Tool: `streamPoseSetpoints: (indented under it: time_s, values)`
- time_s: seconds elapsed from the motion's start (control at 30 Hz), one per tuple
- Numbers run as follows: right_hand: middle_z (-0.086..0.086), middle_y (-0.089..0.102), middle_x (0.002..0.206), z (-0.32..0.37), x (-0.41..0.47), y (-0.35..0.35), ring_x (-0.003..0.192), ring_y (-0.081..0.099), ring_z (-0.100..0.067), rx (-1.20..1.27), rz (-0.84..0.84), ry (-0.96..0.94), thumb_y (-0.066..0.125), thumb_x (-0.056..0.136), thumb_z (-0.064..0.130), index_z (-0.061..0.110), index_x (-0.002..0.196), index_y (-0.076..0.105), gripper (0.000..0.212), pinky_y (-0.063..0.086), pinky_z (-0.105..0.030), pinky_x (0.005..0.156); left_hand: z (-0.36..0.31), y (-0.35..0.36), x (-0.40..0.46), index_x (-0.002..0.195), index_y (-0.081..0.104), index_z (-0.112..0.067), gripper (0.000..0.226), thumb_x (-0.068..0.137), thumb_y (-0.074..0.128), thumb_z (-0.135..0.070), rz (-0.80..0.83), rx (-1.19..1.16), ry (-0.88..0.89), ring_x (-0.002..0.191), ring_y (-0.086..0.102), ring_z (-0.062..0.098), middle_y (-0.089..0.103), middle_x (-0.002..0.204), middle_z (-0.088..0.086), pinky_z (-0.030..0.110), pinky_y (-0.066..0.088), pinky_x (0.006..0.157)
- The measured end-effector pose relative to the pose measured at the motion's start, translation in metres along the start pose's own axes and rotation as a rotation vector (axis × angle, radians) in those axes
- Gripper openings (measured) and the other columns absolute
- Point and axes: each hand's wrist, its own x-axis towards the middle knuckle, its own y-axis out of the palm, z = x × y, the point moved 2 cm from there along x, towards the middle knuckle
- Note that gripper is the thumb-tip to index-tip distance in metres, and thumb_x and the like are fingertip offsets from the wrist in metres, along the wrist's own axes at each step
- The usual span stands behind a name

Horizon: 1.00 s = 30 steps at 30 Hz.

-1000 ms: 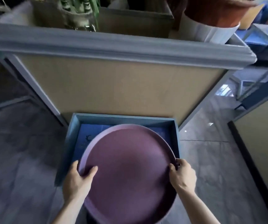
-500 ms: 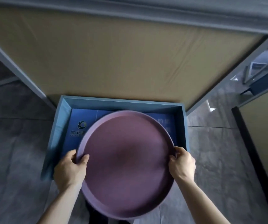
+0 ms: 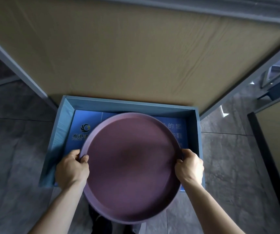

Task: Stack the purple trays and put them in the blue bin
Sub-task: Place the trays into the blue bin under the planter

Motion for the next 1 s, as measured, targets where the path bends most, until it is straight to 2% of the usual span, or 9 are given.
streamPoseSetpoints:
  time_s: [0.13, 0.23, 0.37, 0.53, 0.87, 1.0]
  values:
    - [-0.009, 0.067, 0.103, 0.001, -0.001, 0.0, 0.09, 0.062, -0.036, 0.0, -0.028, 0.01, 0.055, 0.078, 0.006, 0.022, 0.114, 0.068, 0.041, 0.053, -0.038, 0.075, 0.0, 0.002, 0.001, 0.109, 0.073, -0.012, 0.026, 0.088, 0.071, -0.027, -0.008, 0.038, -0.015, 0.097, 0.066, 0.042, 0.076, 0.103, 0.014, 0.039, 0.046, 0.071]
    - [-0.01, 0.067, 0.102, 0.002, 0.0, 0.001, 0.09, 0.062, -0.037, -0.036, -0.036, -0.012, 0.053, 0.078, 0.006, 0.021, 0.114, 0.067, 0.042, 0.053, -0.039, 0.074, -0.001, 0.001, 0.001, 0.102, 0.074, -0.014, 0.022, 0.086, 0.072, -0.029, -0.025, 0.052, -0.014, 0.096, 0.065, 0.042, 0.076, 0.1, 0.014, 0.039, 0.046, 0.069]
    - [-0.012, 0.068, 0.098, 0.002, 0.002, 0.002, 0.089, 0.062, -0.039, -0.124, -0.047, -0.058, 0.054, 0.079, 0.004, 0.019, 0.108, 0.067, 0.036, 0.049, -0.037, 0.07, -0.003, -0.002, 0.001, 0.092, 0.075, -0.015, 0.016, 0.084, 0.075, -0.029, -0.037, 0.049, 0.001, 0.093, 0.065, 0.042, 0.077, 0.096, 0.012, 0.037, 0.044, 0.068]
    - [-0.014, 0.067, 0.087, 0.004, 0.005, 0.0, 0.077, 0.06, -0.038, -0.179, -0.037, -0.074, 0.054, 0.075, 0.002, 0.014, 0.092, 0.068, 0.025, 0.043, -0.032, 0.063, -0.003, -0.004, 0.001, 0.081, 0.073, -0.016, 0.015, 0.082, 0.078, -0.031, -0.042, 0.056, 0.004, 0.087, 0.064, 0.041, 0.076, 0.086, 0.012, 0.035, 0.037, 0.065]
    - [-0.014, 0.067, 0.088, 0.012, 0.009, -0.002, 0.085, 0.064, -0.038, -0.333, -0.038, -0.132, 0.053, 0.077, 0.002, 0.011, 0.09, 0.071, 0.024, 0.045, -0.033, 0.064, -0.002, -0.002, 0.003, 0.091, 0.075, -0.014, 0.018, 0.082, 0.078, -0.03, -0.048, 0.028, 0.01, 0.094, 0.066, 0.039, 0.078, 0.092, 0.01, 0.036, 0.04, 0.068]
    - [-0.011, 0.062, 0.076, 0.01, 0.01, -0.004, 0.073, 0.06, -0.036, -0.293, -0.032, -0.097, 0.056, 0.073, 0.002, 0.014, 0.086, 0.073, 0.024, 0.043, -0.031, 0.061, -0.002, -0.001, 0.002, 0.087, 0.075, -0.014, 0.017, 0.081, 0.079, -0.03, -0.064, 0.016, 0.018, 0.092, 0.066, 0.039, 0.078, 0.088, 0.009, 0.036, 0.041, 0.068]
